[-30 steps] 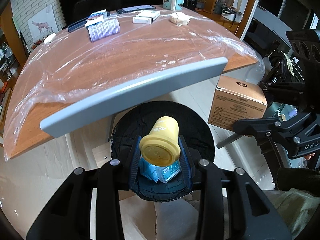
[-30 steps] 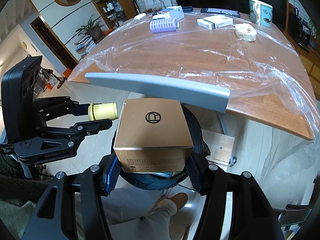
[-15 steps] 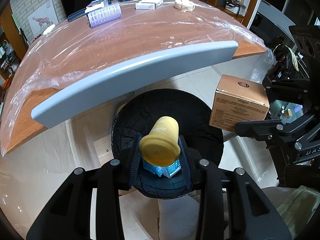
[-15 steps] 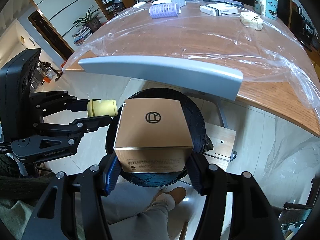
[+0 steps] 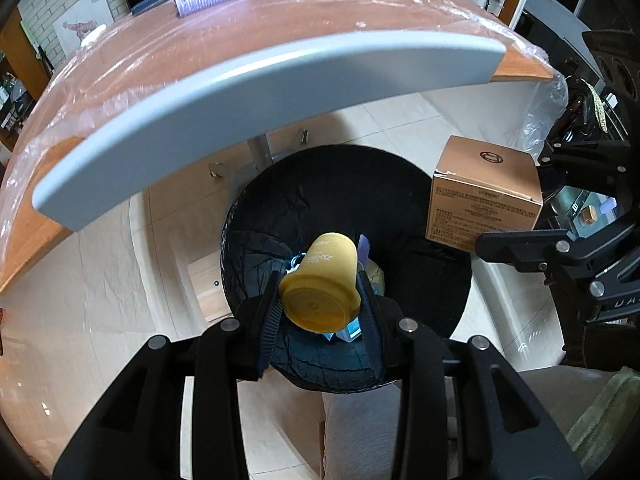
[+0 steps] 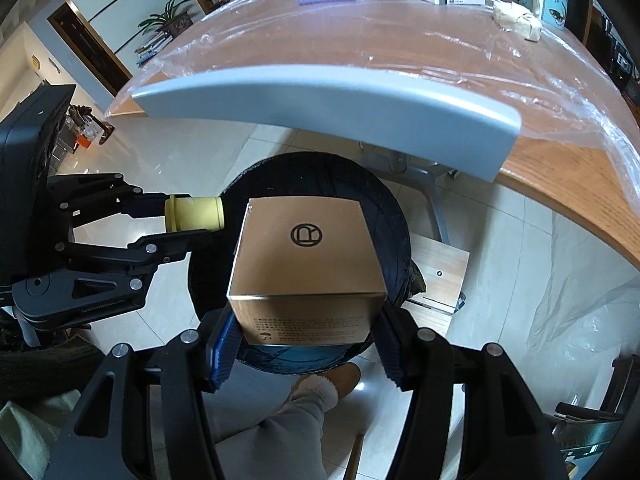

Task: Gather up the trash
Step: 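Carry the yellow cup and brown cardboard box over the black trash bin, then open the left tool while the right tool opens, dropping cup and box into bin, then move both tools back over the table toward the lavender roller and paper ball, then grasp the lavender roller with the left tool while the right tool grasps the white paper ball, then carry the lavender roller and white paper ball over the black trash bin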

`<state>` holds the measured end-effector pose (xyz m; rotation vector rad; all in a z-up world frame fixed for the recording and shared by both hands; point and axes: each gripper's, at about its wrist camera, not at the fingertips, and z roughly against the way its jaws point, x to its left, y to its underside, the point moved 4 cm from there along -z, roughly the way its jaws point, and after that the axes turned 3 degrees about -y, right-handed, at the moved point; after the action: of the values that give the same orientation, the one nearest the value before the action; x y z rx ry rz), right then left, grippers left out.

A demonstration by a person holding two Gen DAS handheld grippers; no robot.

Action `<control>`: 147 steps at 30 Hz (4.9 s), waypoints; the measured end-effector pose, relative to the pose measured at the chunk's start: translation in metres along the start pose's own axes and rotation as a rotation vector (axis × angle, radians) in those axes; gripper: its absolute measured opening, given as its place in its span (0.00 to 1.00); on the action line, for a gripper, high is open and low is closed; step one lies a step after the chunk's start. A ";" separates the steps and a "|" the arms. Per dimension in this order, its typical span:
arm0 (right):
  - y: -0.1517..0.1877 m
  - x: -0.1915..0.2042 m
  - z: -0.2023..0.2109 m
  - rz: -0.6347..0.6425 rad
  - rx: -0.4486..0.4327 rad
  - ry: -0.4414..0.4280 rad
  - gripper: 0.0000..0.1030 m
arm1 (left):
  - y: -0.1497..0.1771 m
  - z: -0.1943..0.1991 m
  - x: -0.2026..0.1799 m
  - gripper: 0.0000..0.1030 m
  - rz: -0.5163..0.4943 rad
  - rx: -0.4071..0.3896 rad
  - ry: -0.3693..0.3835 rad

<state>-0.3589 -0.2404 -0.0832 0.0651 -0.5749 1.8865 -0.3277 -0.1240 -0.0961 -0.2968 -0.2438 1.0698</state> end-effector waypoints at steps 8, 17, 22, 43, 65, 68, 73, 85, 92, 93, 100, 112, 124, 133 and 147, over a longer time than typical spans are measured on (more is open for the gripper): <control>0.002 -0.002 -0.017 -0.003 0.039 0.015 0.56 | 0.004 -0.015 0.002 0.37 0.007 0.031 -0.008; 0.008 -0.008 -0.038 -0.018 0.086 0.044 0.56 | 0.010 -0.030 0.004 0.37 0.000 0.070 -0.022; 0.008 -0.011 -0.047 -0.030 0.104 0.049 0.56 | 0.012 -0.042 0.007 0.37 -0.004 0.095 -0.030; 0.007 -0.008 0.011 -0.104 -0.047 0.057 0.77 | 0.007 -0.010 0.018 0.71 0.064 0.034 -0.005; -0.125 -0.077 0.148 -0.233 -0.515 0.271 0.96 | -0.153 0.094 0.068 0.98 0.203 -0.367 -0.036; -0.139 -0.088 0.134 -0.237 -0.489 0.283 0.96 | -0.172 0.076 0.072 0.98 0.222 -0.327 -0.050; -0.169 -0.116 0.106 -0.263 -0.437 0.310 0.96 | -0.198 0.044 0.085 0.98 0.289 -0.246 -0.043; -0.206 -0.163 0.058 -0.331 -0.369 0.331 0.96 | -0.235 -0.006 0.107 0.98 0.350 -0.172 -0.058; -0.216 -0.169 0.045 -0.332 -0.352 0.328 0.91 | -0.245 -0.018 0.109 0.98 0.337 -0.166 -0.082; -0.217 -0.170 0.044 -0.331 -0.347 0.328 0.89 | -0.246 -0.019 0.109 0.98 0.333 -0.165 -0.083; -0.220 -0.172 0.038 -0.333 -0.337 0.321 0.76 | -0.250 -0.024 0.111 0.98 0.330 -0.167 -0.091; -0.217 -0.170 0.032 -0.320 -0.319 0.363 0.62 | -0.249 -0.032 0.112 0.77 0.335 -0.177 -0.043; -0.209 -0.169 0.042 -0.350 -0.342 0.307 0.49 | -0.243 -0.021 0.102 0.73 0.254 -0.207 -0.077; -0.206 -0.158 0.050 -0.347 -0.356 0.271 0.48 | -0.237 -0.012 0.104 0.73 0.258 -0.218 -0.083; -0.197 -0.121 0.075 -0.290 -0.404 0.209 0.48 | -0.222 0.014 0.100 0.73 0.270 -0.251 -0.070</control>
<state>-0.1523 -0.3225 0.0153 -0.2943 -0.7475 1.4482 -0.1038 -0.1335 0.0005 -0.5295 -0.4105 1.3200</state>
